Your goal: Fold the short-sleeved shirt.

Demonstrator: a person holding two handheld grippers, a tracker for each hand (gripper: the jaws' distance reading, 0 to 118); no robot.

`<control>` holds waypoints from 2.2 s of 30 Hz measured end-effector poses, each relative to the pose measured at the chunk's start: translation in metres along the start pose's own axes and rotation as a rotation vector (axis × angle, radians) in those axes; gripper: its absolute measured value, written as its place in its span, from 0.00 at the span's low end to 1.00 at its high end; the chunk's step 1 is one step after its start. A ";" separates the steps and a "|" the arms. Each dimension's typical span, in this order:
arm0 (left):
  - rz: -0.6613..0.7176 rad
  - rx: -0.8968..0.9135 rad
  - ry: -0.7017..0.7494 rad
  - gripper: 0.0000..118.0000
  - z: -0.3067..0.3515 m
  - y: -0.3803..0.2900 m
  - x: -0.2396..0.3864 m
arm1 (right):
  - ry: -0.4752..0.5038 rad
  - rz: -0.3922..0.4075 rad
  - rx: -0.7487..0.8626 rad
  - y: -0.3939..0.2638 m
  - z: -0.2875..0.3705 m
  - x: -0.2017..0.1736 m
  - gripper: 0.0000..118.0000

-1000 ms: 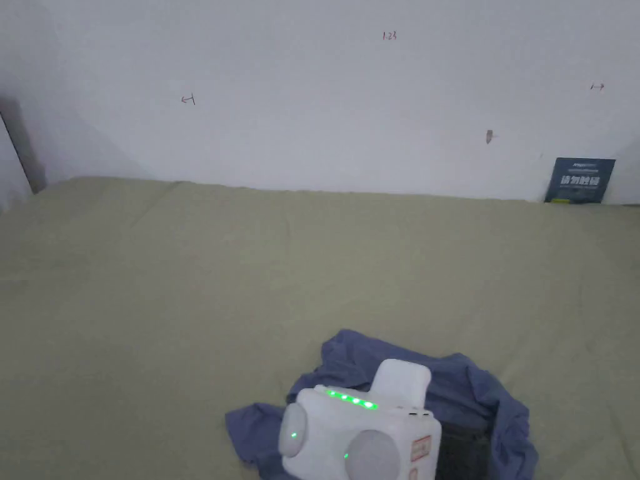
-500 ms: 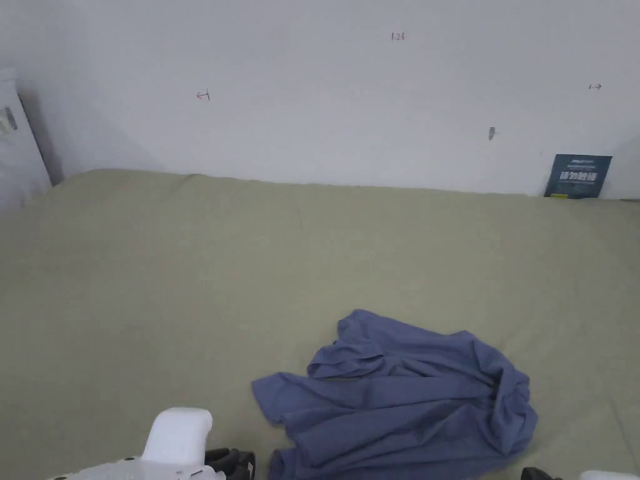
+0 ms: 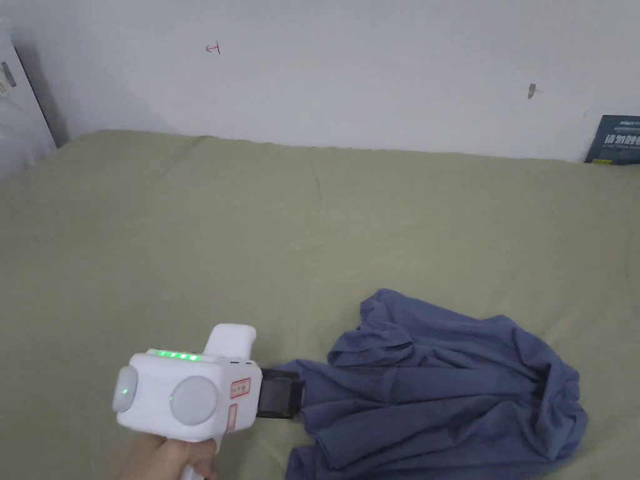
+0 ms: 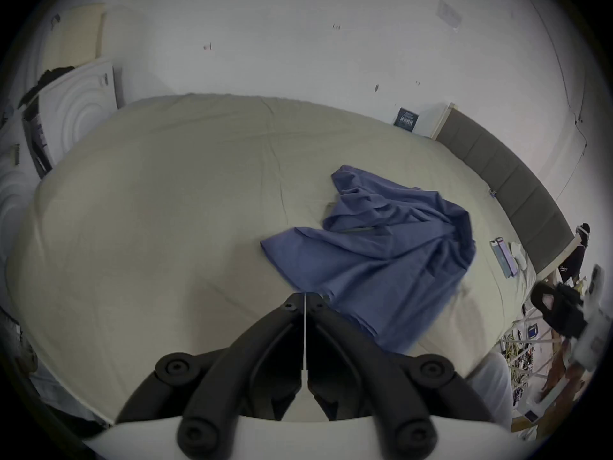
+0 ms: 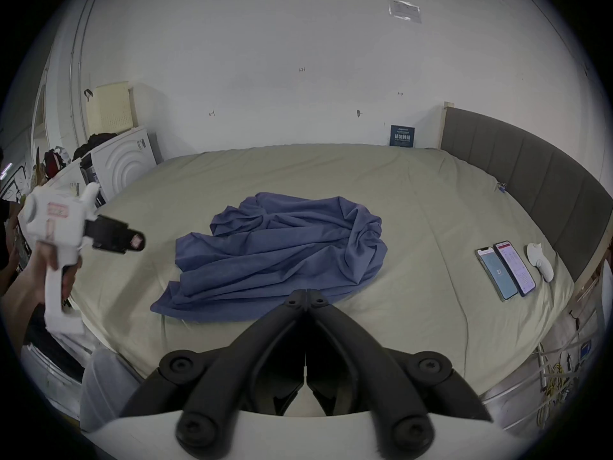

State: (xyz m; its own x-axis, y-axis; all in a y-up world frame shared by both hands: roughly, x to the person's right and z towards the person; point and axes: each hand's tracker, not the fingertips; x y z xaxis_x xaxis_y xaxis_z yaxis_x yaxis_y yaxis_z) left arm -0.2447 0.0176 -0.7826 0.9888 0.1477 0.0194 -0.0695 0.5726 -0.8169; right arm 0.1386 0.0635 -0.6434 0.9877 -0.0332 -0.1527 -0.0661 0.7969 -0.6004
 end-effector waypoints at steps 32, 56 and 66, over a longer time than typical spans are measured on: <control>-0.072 -0.080 0.042 0.05 -0.046 0.001 0.006 | -0.081 -0.050 0.037 0.081 -0.042 0.065 0.00; -0.067 -0.096 -0.031 0.05 -0.051 0.000 0.000 | 0.057 0.081 -0.443 0.186 -0.351 0.117 0.99; -0.048 -0.093 -0.042 0.05 -0.052 -0.002 0.001 | 0.015 0.033 -0.523 0.162 -0.339 0.137 0.93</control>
State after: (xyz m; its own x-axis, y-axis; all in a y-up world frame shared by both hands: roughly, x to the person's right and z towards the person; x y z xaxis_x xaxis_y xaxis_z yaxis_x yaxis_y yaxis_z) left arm -0.2363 -0.0255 -0.8110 0.9842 0.1565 0.0828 -0.0073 0.5028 -0.8644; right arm 0.2156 -0.0167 -1.0279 0.9820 -0.0242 -0.1871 -0.1631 0.3903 -0.9061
